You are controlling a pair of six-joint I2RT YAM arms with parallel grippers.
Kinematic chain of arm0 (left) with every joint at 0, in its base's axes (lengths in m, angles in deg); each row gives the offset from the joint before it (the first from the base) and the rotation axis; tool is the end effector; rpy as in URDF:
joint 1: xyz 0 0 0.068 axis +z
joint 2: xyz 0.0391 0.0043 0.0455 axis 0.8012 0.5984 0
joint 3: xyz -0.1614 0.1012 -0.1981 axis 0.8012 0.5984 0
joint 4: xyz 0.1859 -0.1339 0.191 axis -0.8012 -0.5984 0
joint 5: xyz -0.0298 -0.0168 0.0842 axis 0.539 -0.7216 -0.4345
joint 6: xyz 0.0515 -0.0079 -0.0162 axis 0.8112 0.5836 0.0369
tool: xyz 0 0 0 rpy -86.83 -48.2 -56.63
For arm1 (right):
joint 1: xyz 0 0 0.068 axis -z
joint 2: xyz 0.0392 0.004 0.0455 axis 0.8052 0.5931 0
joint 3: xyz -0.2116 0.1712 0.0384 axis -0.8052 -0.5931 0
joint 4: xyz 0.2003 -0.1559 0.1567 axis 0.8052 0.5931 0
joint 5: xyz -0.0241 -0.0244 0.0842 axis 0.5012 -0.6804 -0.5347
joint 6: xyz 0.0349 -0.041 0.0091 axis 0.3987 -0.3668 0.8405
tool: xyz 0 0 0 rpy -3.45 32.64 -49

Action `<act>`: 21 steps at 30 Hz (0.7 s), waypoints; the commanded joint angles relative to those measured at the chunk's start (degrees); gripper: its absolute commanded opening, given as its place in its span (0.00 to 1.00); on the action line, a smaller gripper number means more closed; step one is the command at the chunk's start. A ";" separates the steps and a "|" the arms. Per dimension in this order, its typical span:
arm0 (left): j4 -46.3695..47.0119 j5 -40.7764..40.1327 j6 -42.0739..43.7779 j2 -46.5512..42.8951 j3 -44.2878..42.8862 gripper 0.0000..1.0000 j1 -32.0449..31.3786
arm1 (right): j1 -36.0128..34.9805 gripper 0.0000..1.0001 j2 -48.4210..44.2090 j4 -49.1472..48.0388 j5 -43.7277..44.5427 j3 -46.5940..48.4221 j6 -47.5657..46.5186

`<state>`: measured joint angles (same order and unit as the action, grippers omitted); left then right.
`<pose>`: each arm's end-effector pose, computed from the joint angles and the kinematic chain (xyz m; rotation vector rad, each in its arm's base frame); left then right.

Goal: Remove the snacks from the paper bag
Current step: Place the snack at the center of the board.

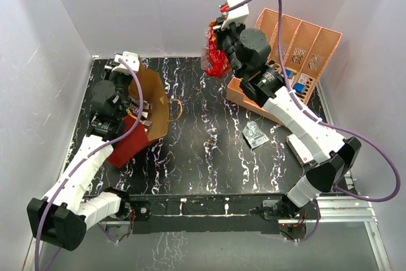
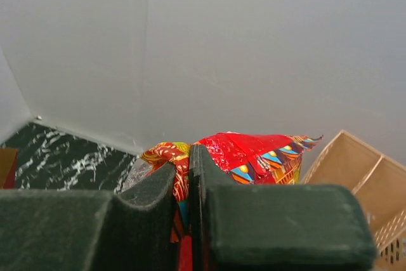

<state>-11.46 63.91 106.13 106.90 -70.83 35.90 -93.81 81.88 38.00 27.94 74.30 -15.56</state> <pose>0.2659 -0.0677 0.3977 0.2054 1.3038 0.4843 0.3062 0.2407 0.5253 -0.2955 1.3448 0.1560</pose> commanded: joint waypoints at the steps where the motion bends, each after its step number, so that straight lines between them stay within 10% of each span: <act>1: 3.87 8.60 4.51 0.21 -5.95 0.00 0.47 | 2.04 0.08 -4.85 -11.55 -1.63 -5.54 4.87; 21: -21.37 23.50 -17.34 -33.33 15.17 0.00 -1.70 | 7.28 0.08 -0.39 -14.28 -10.74 -17.93 16.66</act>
<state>-28.66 85.61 94.29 77.42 -56.95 34.63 -86.64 81.67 37.69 19.24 54.61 -2.03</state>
